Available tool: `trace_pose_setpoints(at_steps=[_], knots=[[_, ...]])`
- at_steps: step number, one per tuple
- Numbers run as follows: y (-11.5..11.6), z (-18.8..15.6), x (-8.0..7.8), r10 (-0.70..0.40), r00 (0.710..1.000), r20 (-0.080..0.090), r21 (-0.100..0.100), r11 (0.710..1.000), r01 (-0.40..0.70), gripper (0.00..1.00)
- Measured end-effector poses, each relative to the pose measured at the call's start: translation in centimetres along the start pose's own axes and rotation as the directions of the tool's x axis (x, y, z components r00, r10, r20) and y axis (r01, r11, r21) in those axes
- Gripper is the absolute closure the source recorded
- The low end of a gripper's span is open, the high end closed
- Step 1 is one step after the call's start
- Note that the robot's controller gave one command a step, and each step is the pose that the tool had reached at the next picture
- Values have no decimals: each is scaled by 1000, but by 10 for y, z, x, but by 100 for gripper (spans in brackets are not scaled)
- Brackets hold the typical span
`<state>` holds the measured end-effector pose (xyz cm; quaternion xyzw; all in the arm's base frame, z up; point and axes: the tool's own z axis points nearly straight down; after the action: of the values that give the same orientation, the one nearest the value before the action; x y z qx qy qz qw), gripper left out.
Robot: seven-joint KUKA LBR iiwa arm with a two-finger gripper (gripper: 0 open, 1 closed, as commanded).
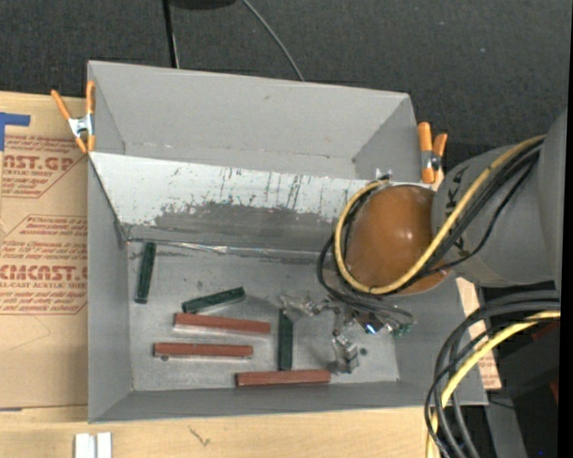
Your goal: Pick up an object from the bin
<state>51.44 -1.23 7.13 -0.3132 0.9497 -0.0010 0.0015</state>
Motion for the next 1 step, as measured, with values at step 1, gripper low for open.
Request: trace_pose_setpoints(at_steps=[1], knots=[[1,1,-28,-162,987,1,-4,987,162,0]])
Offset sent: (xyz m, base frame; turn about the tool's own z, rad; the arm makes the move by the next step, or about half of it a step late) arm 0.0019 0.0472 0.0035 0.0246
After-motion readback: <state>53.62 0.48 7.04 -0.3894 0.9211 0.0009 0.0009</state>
